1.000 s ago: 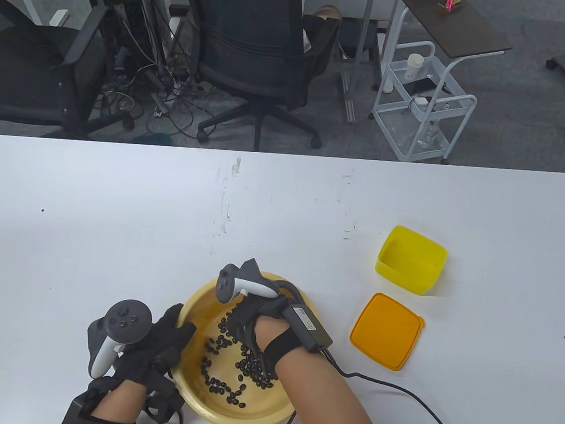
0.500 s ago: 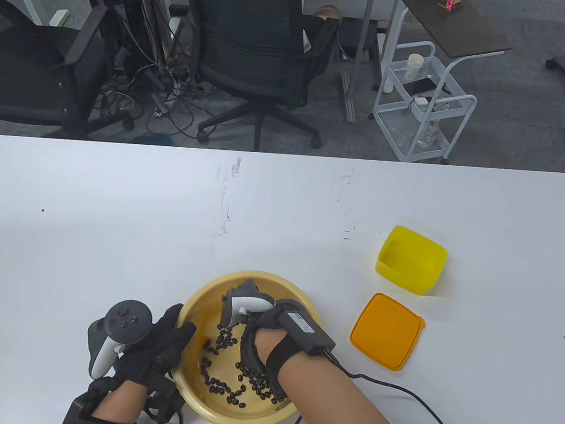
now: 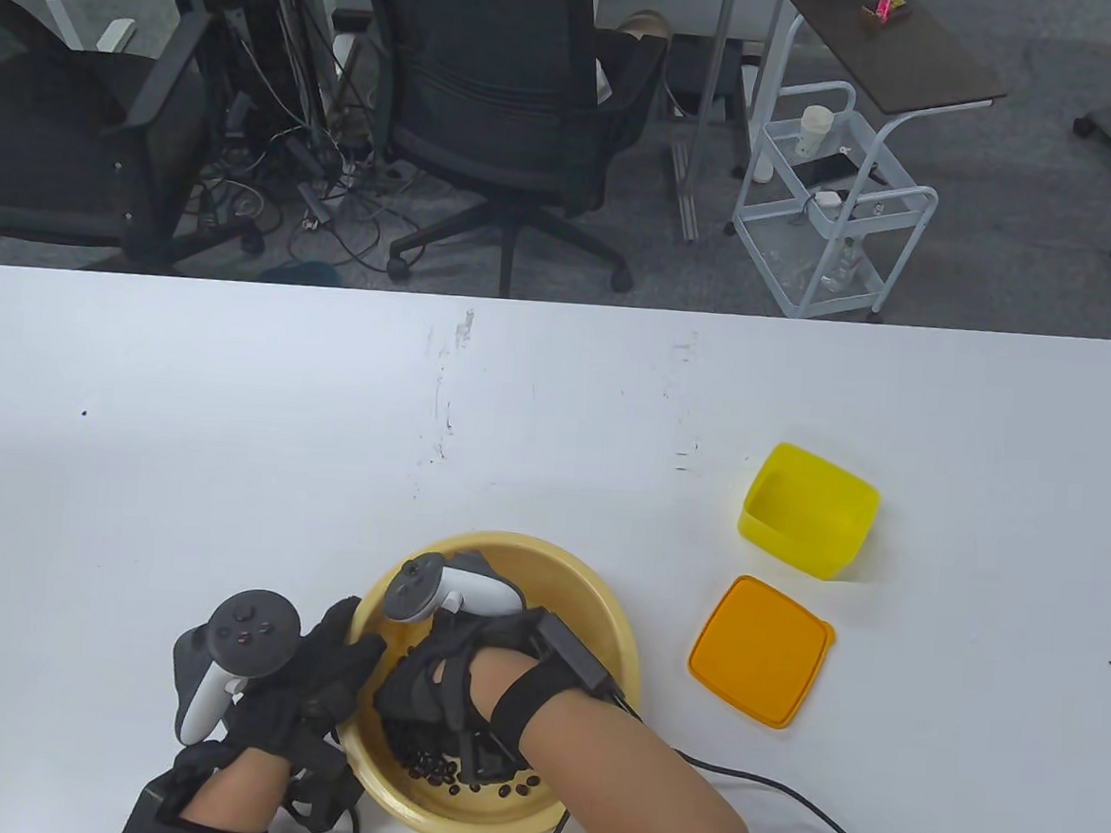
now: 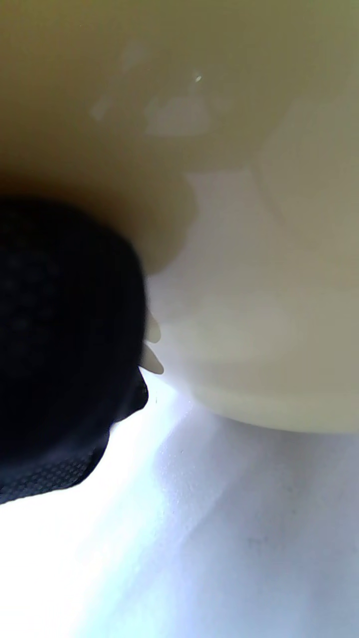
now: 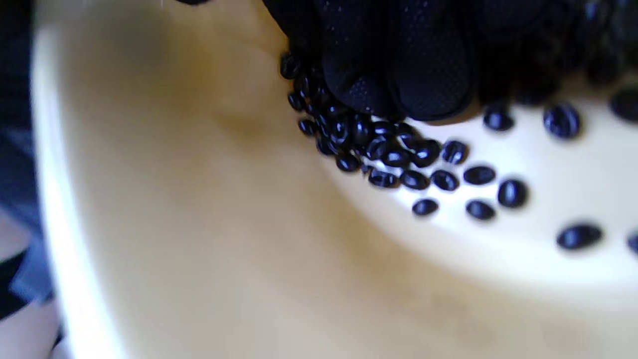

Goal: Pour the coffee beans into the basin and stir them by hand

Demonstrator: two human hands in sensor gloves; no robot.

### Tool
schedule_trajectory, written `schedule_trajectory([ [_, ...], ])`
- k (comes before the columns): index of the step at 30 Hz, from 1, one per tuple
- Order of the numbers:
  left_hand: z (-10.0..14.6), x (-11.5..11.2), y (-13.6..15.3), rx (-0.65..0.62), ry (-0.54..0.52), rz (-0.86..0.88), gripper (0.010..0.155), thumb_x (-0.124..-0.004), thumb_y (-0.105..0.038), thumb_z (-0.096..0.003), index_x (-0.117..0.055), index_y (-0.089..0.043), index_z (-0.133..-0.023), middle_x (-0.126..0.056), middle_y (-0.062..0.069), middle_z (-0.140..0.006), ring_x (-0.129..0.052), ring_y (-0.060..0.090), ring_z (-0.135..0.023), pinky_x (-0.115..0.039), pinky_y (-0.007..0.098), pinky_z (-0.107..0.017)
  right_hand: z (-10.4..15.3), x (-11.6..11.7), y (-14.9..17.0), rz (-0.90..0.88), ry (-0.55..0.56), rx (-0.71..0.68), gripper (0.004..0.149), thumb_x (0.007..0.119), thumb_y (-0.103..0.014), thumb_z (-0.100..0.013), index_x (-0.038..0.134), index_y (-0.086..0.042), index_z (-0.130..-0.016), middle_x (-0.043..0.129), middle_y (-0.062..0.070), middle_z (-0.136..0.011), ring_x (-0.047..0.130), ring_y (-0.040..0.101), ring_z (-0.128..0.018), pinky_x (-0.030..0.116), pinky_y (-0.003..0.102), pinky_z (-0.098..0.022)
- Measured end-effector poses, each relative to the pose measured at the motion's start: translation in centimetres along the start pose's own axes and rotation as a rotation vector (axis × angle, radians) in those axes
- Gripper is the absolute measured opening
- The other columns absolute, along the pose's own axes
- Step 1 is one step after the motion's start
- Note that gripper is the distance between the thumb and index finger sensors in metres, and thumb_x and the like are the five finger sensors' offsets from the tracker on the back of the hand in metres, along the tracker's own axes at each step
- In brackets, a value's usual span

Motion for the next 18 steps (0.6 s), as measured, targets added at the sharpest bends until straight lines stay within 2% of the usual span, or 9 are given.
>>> schedule_trajectory([
  [4,0.0,0.0,0.0,-0.001,0.001,0.002,0.058,-0.069,-0.034,-0.0590,-0.052,-0.002,-0.104,-0.090,0.029,-0.067,-0.098,0.008,-0.005,-0.082,0.040,-0.056,0.1,-1.7,0.2,0.088,0.122,0.029,0.067,0.051,-0.045,-0.051,0.048,0.002,-0.098,0.065,0.025,-0.090,0.077,0.044,-0.075,0.050,0.060,-0.060],
  [8,0.0,0.0,0.0,-0.002,0.002,0.005,0.058,-0.069,-0.034,-0.0589,-0.052,-0.002,-0.104,-0.090,0.029,-0.067,-0.098,0.008,-0.005,-0.082,0.040,-0.056,0.7,-3.2,0.8,0.214,0.258,0.072,0.066,0.051,-0.046,-0.051,0.049,-0.001,-0.098,0.065,0.023,-0.091,0.076,0.043,-0.077,0.048,0.060,-0.062],
  [13,0.0,0.0,0.0,-0.001,0.003,0.010,0.058,-0.069,-0.033,-0.0589,-0.052,-0.001,-0.104,-0.090,0.029,-0.067,-0.098,0.008,-0.005,-0.082,0.039,-0.056,1.3,-3.8,1.4,0.359,0.323,0.190,0.065,0.051,-0.045,-0.050,0.047,-0.002,-0.099,0.061,0.024,-0.093,0.073,0.045,-0.080,0.048,0.061,-0.062],
  [18,0.0,0.0,0.0,0.000,0.002,0.011,0.058,-0.069,-0.033,-0.0590,-0.052,-0.001,-0.104,-0.090,0.029,-0.067,-0.098,0.008,-0.005,-0.082,0.039,-0.057,1.8,-3.9,2.8,0.461,0.285,0.380,0.067,0.052,-0.043,-0.050,0.049,0.006,-0.096,0.063,0.031,-0.088,0.078,0.049,-0.076,0.051,0.062,-0.060],
])
Point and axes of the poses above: the tracker on the back of each hand, its own y axis roughly to the little-finger side, its own z axis roughly from the fingertips to the wrist, x = y × z, the point moved 1 cm from there along -z, roughly from the wrist to the fingertips
